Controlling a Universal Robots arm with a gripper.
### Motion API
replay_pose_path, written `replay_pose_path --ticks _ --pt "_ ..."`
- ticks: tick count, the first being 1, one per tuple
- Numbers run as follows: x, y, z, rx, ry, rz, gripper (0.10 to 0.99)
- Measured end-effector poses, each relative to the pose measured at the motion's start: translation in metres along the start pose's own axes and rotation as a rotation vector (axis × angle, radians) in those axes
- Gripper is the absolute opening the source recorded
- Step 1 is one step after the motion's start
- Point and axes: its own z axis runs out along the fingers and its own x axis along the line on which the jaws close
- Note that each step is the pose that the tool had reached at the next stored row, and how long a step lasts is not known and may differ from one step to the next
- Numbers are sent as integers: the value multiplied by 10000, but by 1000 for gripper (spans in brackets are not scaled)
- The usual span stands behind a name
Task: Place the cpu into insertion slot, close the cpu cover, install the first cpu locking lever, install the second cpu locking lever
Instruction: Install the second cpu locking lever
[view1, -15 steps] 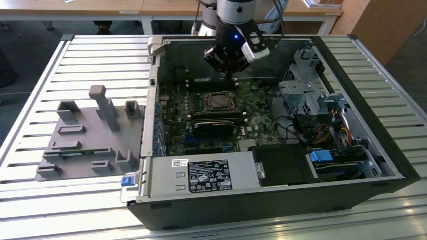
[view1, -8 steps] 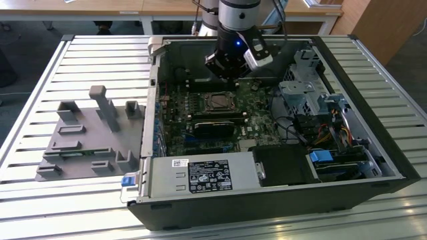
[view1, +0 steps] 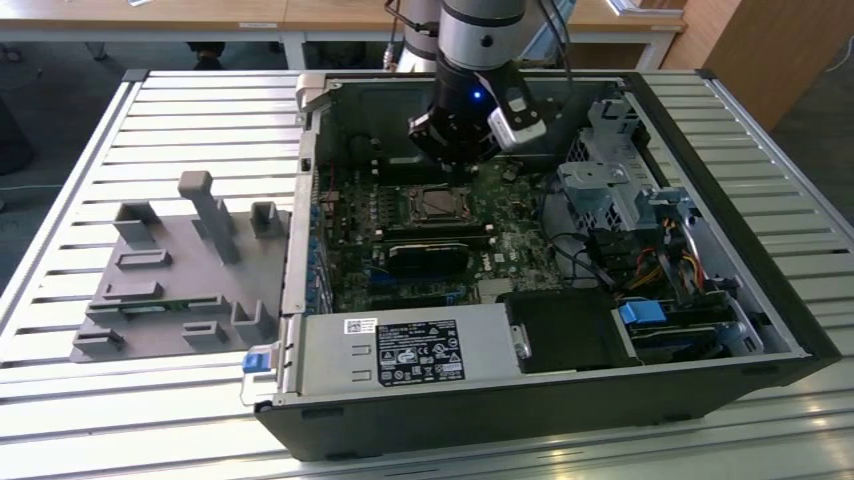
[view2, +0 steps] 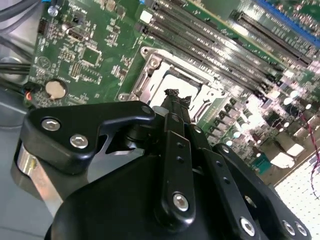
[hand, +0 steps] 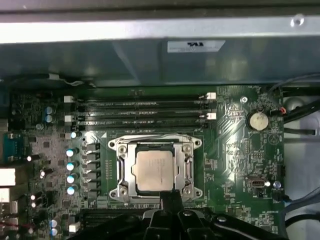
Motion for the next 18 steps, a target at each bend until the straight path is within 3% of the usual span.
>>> replay_pose_path --ticks 7,18 --pt "-7 -147 44 -51 11 -32 106" --pt "-9 -248 95 -97 -9 -124 106"
